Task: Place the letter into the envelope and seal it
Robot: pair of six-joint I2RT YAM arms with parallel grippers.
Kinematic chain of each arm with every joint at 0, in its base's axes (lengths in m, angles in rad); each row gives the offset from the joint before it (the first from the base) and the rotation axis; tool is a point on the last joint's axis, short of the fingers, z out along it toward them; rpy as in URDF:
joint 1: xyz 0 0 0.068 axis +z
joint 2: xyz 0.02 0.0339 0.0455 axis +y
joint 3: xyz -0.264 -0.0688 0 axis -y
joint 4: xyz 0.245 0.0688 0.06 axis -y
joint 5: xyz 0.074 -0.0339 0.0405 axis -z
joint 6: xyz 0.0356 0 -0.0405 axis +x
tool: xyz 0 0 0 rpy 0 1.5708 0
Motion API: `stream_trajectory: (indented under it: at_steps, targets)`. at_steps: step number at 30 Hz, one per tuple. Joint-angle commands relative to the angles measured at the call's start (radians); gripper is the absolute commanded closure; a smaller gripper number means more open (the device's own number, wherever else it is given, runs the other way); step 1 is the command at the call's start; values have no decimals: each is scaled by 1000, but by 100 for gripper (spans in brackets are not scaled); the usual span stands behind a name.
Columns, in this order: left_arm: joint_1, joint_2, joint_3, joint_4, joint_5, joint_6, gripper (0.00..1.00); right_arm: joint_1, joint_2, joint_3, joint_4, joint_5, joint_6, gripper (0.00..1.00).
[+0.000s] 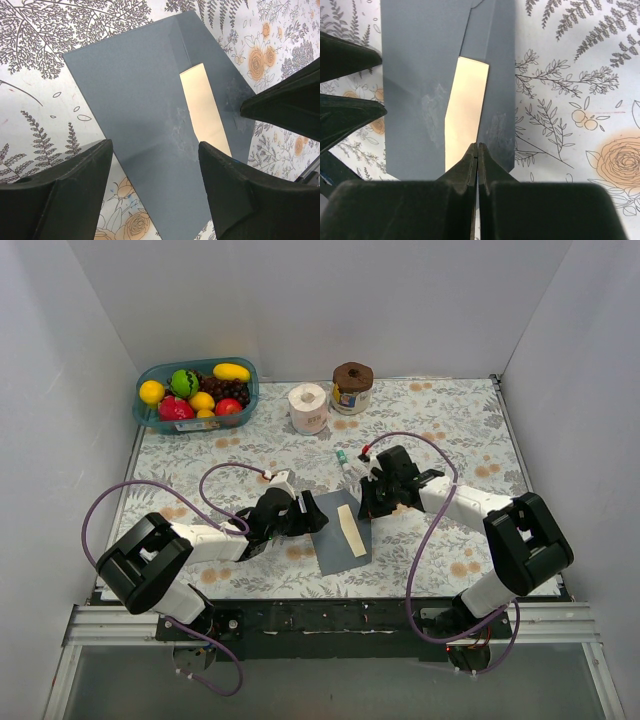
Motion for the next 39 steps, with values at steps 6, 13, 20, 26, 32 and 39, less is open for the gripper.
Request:
stream_trajectory:
  at_steps: [6,13,20,26,32,39]
  targets:
    - [9,9,-30,-119,-24,14,31,11,55,32,-28,80,3,99]
    - [9,6,-38,-116,-21,13,31,37,98,48,-26,91,9,99]
    - [9,6,-43,-107,-12,9,31,63,104,53,-35,108,11,99]
    - [9,9,-38,-103,-4,6,31,88,102,70,-54,137,9,99]
    - [9,12,-33,-101,-3,6,31,109,113,88,-71,160,9,99]
    - [9,13,-32,-103,0,6,31,132,131,108,-80,167,7,99]
